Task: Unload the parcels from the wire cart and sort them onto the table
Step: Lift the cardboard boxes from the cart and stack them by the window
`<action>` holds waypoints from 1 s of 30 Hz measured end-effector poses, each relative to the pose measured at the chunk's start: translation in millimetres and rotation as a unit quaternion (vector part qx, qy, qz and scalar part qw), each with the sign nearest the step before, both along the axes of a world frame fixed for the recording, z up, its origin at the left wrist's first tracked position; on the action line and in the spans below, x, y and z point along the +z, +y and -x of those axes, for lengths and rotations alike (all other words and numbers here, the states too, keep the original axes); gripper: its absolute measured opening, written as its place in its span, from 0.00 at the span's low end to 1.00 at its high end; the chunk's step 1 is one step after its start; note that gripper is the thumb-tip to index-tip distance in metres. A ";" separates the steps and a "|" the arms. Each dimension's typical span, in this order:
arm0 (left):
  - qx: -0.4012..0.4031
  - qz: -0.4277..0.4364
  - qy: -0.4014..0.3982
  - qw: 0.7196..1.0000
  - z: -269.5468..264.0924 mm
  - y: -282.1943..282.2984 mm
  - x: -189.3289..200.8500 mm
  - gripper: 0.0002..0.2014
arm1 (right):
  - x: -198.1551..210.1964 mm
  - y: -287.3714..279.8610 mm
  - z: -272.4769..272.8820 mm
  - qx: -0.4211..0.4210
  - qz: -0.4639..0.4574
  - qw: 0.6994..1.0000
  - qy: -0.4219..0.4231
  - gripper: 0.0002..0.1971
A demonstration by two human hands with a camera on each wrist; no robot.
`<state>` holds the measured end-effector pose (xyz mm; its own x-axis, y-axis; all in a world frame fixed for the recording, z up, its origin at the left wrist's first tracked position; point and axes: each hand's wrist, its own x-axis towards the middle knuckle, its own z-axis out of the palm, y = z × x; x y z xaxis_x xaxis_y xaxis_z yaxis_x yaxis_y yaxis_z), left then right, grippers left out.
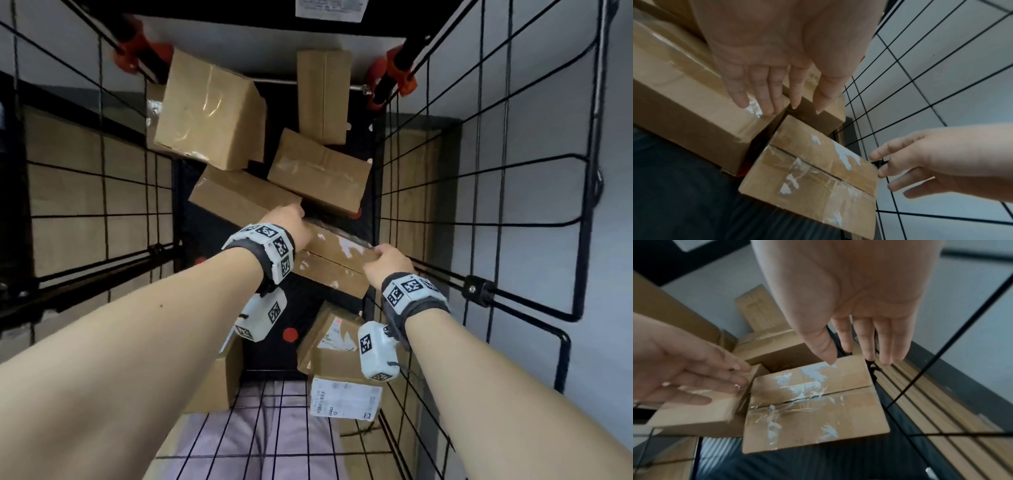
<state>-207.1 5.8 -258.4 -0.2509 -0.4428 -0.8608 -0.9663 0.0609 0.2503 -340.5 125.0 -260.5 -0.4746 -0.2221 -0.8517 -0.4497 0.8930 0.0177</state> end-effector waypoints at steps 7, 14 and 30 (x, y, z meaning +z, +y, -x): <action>0.045 -0.015 -0.021 0.999 12.4 6.3 -21.7 0.21 | -43.0 -4.9 4.6 -0.162 -0.039 0.985 -0.055 0.34; 0.135 -0.072 -0.042 0.987 8.3 8.3 -35.9 0.28 | -73.7 -11.6 9.9 -0.350 -0.029 0.931 -0.095 0.34; 0.300 -0.031 -0.045 0.952 -40.1 -1.3 -8.3 0.40 | 14.7 -14.3 0.4 -0.470 0.105 0.854 -0.198 0.21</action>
<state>-167.0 4.5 -266.8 0.1070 -0.4311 -0.8959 -0.8399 -0.5215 0.1506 -340.9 110.7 -245.8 -0.2122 -0.0687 -0.9748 0.5335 0.8276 -0.1745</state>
